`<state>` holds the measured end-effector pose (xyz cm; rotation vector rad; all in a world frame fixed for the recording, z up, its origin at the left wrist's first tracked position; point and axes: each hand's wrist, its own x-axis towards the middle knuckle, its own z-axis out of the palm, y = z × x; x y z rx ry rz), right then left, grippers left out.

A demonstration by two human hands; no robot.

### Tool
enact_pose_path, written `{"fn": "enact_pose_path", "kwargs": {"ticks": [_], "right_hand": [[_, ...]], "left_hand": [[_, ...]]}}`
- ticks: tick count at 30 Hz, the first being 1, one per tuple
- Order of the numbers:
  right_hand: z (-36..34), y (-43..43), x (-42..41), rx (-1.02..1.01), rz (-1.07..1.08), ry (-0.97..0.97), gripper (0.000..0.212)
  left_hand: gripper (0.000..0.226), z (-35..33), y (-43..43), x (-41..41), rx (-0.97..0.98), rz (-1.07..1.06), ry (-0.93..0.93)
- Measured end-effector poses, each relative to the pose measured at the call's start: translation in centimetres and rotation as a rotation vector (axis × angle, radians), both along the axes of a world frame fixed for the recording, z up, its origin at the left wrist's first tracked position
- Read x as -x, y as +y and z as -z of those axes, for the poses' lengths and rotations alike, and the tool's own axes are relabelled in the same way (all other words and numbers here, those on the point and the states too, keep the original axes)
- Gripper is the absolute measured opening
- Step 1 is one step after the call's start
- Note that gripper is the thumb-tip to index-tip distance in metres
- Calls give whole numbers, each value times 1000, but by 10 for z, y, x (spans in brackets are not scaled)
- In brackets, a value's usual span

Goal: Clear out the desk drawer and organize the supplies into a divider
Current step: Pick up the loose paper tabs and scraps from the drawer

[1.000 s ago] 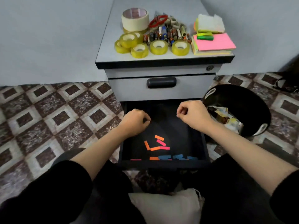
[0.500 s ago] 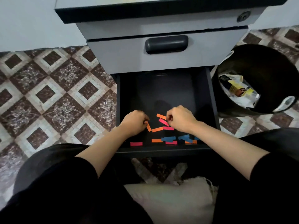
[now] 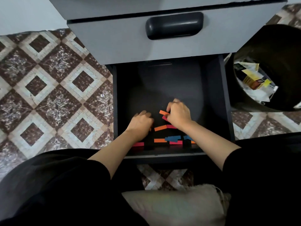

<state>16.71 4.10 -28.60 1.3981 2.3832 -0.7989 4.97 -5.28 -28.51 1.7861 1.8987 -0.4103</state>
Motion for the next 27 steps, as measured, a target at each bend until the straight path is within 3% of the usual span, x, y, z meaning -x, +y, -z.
{"fn": "enact_pose_path", "kwargs": {"ticks": [9, 14, 19, 23, 27], "right_hand": [[2, -7, 1, -52, 66, -13, 38], [4, -8, 1, -35, 97, -21, 33], [3, -2, -2, 69, 164, 50, 20], [0, 18, -14, 119, 313, 121, 7], [-3, 36, -25, 151, 425, 190, 24]], "left_hand": [[15, -10, 4, 0, -40, -298, -121], [18, -9, 5, -8, -50, -542, -361], [37, 3, -2, -18, 0, -426, -231], [33, 6, -3, -22, -84, -311, -131], [24, 7, -3, -28, -98, -288, -135]]}}
